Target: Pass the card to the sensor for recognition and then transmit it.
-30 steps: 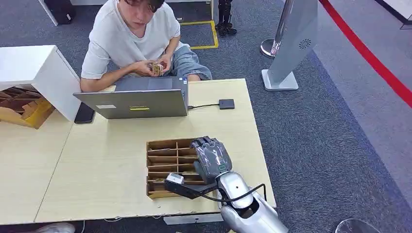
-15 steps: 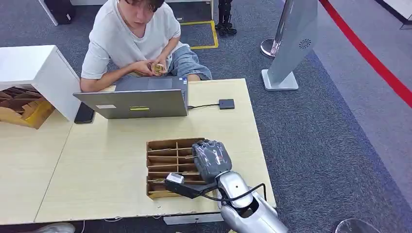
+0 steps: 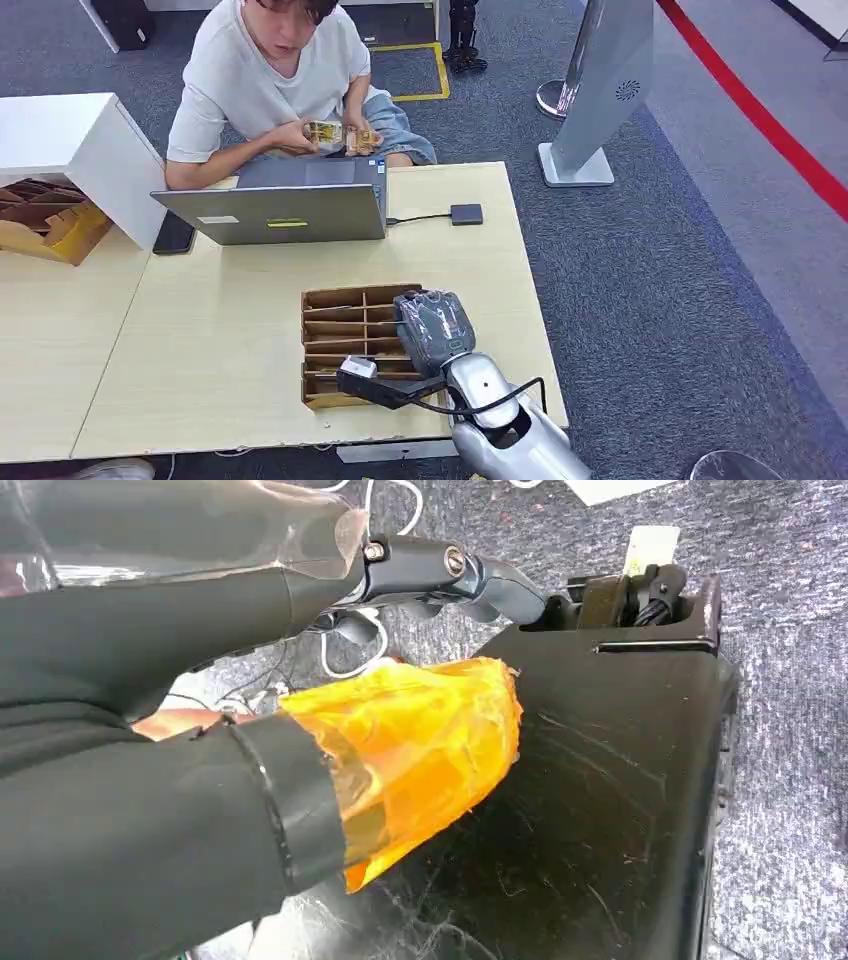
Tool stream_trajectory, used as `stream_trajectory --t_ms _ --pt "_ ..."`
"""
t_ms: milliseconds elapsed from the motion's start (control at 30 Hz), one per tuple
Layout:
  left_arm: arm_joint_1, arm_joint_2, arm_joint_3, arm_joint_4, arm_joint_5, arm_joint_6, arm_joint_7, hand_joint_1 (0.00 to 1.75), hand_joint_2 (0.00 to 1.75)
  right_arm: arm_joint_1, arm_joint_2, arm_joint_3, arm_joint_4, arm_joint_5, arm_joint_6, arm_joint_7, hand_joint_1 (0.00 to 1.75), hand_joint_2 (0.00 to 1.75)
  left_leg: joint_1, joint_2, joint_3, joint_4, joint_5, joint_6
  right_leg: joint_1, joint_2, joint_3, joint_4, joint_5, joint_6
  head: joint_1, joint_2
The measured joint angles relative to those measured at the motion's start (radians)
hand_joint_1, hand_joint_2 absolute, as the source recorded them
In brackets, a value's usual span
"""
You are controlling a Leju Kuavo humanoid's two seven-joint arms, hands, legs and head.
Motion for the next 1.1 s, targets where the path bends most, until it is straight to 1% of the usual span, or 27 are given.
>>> stream_trajectory --t_ms 100,133,233,267,500,767,800,867,967,1100 --pt "0.000 0.000 -0.005 0.000 -0.003 -0.001 -0.002 0.00 0.00 0.000 0.000 0.000 0.000 0.000 -0.001 0.000 1.34 1.75 0.000 0.000 0.000 0.000 0.000 0.000 0.000 0.000 0.000 0.000 0.000 0.000 0.000 0.000" --pt "-0.001 0.000 -0.007 0.000 -0.005 -0.001 -0.003 0.00 0.00 0.000 0.000 0.000 0.000 0.000 -0.003 0.000 1.38 1.75 0.000 0.000 0.000 0.000 0.000 0.000 0.000 0.000 0.000 0.000 0.000 0.000 0.000 0.000" --pt "-0.001 0.000 -0.014 0.000 -0.005 -0.001 -0.006 0.00 0.00 0.000 0.000 0.000 -0.007 0.000 -0.005 -0.002 1.40 1.75 0.000 0.000 0.000 0.000 0.000 0.000 0.000 0.000 0.000 0.000 0.000 0.000 0.000 0.000" --pt "-0.001 0.000 -0.014 0.000 -0.005 -0.001 -0.008 0.00 0.00 0.000 0.000 0.000 -0.014 0.000 -0.006 -0.002 1.43 1.75 0.000 0.000 0.000 0.000 0.000 0.000 0.000 0.000 0.000 0.000 0.000 0.000 0.000 0.000" --pt "-0.001 0.000 -0.014 0.000 -0.005 0.000 -0.010 0.00 0.00 -0.001 0.000 -0.004 -0.097 0.000 -0.008 -0.004 1.43 1.75 0.000 0.000 0.000 0.000 0.000 0.000 0.000 0.000 0.000 0.000 0.000 0.000 0.000 0.000" --pt "-0.001 0.000 -0.014 0.000 -0.005 0.000 -0.010 0.00 0.00 0.000 0.000 -0.005 -0.120 0.000 -0.008 -0.004 1.43 1.75 0.000 0.000 0.000 0.000 0.000 0.000 0.000 0.000 0.000 0.000 0.000 0.000 0.000 0.000" --pt "-0.001 0.000 -0.014 0.000 -0.005 0.000 -0.010 0.00 0.00 0.000 0.000 -0.005 -0.121 0.000 -0.008 -0.004 1.40 1.75 0.000 0.000 0.000 0.000 0.000 0.000 0.000 0.000 0.000 0.000 0.000 0.000 0.000 0.000" --pt "-0.001 0.000 -0.014 0.000 -0.004 0.000 -0.010 0.00 0.00 0.000 0.000 -0.005 -0.124 0.000 -0.008 -0.004 1.45 1.75 0.000 0.000 0.000 0.000 0.000 0.000 0.000 0.000 0.000 0.000 0.000 0.000 0.000 0.000" --pt "-0.001 0.000 -0.014 0.000 -0.004 0.000 -0.010 0.00 0.00 0.000 0.000 -0.005 -0.136 -0.004 -0.016 -0.011 1.47 1.75 0.000 0.000 0.000 0.000 0.000 0.000 0.000 0.000 0.000 0.000 0.000 0.000 0.000 0.000" --pt "-0.001 0.000 -0.014 0.000 -0.001 0.001 -0.010 0.00 0.00 0.000 -0.003 -0.009 -0.200 -0.012 -0.030 -0.021 1.50 1.75 0.000 0.000 0.000 0.000 0.000 0.000 0.000 0.000 0.000 0.000 0.000 0.000 0.000 0.000"
